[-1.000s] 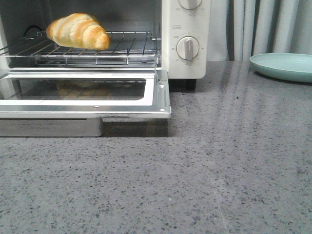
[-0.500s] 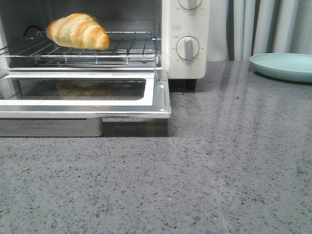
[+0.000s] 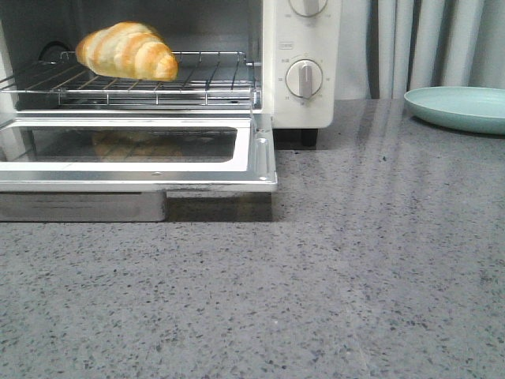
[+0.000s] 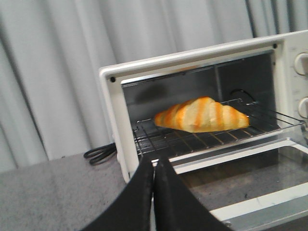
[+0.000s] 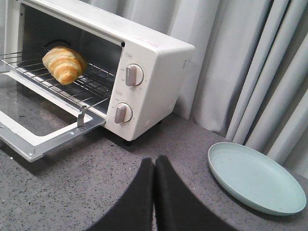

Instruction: Put bread in oven

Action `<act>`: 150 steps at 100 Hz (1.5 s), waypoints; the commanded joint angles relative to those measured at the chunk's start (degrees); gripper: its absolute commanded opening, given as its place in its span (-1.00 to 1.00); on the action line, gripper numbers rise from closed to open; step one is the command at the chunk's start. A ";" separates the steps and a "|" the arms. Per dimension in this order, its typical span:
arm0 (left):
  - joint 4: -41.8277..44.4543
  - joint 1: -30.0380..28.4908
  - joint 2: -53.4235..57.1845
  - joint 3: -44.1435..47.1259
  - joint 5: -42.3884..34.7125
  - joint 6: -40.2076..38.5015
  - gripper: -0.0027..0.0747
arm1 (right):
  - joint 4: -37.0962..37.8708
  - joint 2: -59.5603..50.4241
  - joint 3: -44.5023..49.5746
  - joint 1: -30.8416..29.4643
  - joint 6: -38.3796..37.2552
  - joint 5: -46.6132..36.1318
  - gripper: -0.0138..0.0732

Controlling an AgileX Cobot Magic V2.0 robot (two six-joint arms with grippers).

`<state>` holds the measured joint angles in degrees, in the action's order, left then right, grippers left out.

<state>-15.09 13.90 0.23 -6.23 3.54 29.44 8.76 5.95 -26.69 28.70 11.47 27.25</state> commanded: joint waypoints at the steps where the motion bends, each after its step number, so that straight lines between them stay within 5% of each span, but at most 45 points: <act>1: 7.94 -1.44 1.80 1.78 -5.75 -13.20 -0.99 | 0.91 0.82 -1.37 -0.45 -0.14 -5.01 -0.82; 27: 7.82 -2.53 1.68 6.09 14.36 -18.33 -0.99 | 0.91 0.82 -1.37 -0.45 -0.14 -5.01 -0.82; 150: 3.00 -2.53 1.68 7.63 14.00 -18.33 -0.99 | 0.91 0.82 -1.26 -0.45 -0.14 -5.01 -0.82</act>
<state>-11.05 11.46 0.23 -0.04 20.15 11.70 8.79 5.95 -26.69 28.70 11.37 27.21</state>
